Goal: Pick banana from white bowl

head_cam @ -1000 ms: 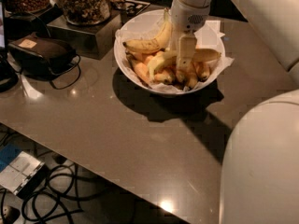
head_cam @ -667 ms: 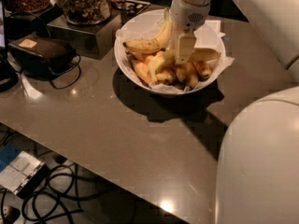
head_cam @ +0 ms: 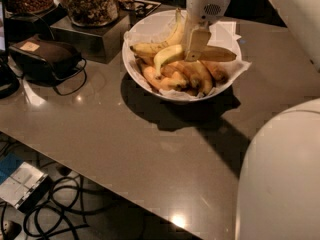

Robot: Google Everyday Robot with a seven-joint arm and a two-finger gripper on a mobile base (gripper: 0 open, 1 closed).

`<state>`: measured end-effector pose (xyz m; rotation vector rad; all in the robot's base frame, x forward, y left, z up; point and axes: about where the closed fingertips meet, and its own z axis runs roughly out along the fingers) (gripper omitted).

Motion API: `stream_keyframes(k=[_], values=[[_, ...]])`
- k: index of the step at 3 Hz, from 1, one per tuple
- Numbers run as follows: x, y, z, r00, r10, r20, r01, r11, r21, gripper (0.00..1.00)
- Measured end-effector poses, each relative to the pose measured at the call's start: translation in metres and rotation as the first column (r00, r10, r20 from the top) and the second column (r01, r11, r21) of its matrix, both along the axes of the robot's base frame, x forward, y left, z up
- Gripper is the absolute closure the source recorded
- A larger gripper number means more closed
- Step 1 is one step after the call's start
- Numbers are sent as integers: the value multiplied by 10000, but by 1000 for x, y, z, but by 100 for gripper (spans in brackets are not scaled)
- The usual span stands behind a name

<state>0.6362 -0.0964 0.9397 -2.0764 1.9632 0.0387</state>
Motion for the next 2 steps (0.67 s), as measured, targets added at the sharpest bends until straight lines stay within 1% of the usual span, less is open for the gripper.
stream_keyframes(k=[1, 2], values=[[-5, 1, 6, 9999, -94, -56, 96, 9994, 342, 100], [-5, 1, 6, 9999, -95, -59, 97, 9993, 352, 100]])
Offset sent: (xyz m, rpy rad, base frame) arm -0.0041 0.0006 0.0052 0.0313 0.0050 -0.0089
